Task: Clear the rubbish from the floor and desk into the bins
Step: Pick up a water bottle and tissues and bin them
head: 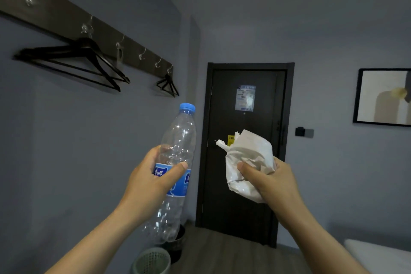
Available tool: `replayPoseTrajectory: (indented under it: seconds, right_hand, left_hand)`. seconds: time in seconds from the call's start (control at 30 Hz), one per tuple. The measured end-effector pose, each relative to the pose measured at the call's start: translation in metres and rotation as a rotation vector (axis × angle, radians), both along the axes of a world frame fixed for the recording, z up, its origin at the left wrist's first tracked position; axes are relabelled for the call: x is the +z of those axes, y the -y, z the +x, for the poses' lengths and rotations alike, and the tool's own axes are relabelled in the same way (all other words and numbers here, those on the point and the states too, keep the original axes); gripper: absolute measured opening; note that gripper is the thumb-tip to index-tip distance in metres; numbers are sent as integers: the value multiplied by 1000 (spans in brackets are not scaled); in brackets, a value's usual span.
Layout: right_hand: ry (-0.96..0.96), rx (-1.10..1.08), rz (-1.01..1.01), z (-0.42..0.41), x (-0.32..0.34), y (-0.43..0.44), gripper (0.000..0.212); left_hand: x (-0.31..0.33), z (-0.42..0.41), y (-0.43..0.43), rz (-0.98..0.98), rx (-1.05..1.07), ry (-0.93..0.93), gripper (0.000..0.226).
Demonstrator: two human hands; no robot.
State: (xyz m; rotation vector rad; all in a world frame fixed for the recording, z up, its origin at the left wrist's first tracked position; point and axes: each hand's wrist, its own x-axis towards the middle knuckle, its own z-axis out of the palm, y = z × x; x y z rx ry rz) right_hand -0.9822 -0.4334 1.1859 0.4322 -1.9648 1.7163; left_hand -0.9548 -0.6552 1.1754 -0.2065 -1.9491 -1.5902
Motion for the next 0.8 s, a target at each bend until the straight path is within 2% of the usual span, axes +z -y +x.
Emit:
replayPoseTrajectory:
  seconds: [0.43,0.8]
  right_hand:
    - [25,49,25,-261,-15,30,11]
    - [99,140,43,-517,-46,44,12]
  left_hand:
    - [-15,-254,33,36,28,70,26]
    - [-51,-485,51,24,188,124,27]
